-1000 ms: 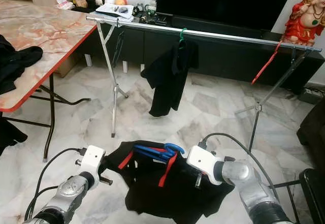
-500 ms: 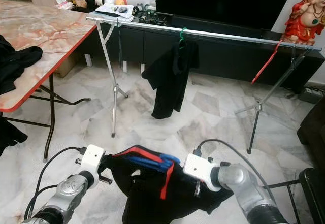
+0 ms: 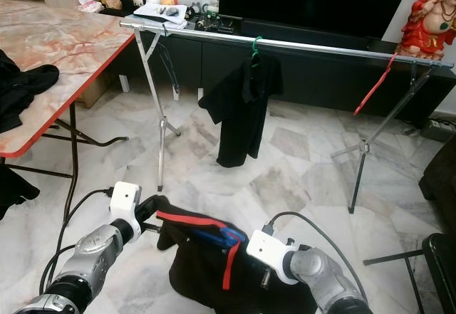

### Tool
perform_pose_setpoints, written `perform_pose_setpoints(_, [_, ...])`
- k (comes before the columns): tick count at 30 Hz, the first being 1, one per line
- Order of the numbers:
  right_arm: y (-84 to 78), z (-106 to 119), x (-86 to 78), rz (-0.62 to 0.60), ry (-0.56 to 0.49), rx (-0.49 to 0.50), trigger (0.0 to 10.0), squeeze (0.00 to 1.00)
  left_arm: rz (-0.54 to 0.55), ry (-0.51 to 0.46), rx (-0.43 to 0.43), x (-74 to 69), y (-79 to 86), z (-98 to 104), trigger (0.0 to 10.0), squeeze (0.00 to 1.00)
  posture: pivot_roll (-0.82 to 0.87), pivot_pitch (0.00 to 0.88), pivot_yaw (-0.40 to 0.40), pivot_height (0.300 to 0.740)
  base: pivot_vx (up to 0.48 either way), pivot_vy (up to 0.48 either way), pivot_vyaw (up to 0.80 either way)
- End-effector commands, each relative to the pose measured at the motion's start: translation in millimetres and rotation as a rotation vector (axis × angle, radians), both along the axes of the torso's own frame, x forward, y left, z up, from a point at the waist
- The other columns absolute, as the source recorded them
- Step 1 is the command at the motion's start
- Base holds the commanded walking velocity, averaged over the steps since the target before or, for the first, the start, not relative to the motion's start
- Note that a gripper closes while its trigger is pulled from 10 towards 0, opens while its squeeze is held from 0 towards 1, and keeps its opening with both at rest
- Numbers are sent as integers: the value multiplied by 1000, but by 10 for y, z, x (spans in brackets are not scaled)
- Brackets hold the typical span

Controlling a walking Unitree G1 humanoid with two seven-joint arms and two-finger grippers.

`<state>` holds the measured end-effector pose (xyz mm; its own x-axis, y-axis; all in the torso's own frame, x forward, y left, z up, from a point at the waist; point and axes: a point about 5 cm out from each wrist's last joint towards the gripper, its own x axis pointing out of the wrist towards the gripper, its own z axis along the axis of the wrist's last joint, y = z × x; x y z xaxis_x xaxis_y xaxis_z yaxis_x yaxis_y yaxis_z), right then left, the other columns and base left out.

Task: Hang hanger

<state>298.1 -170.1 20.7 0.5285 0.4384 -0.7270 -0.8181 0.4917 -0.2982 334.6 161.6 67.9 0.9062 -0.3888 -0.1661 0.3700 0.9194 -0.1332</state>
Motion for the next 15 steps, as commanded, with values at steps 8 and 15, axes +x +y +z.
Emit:
perform_pose_setpoints(8, [139,177,224,-212,-92,211,0,0,-354,71,1,-181,-278,-6,2039,0,110,90,-67,740,0,0,0])
perform_pose_setpoints(15, [222,230,273,-223,-100,279,0,0,-520,109,2,-347,-326,8,10000,0,114,83,-65,740,0,0,0])
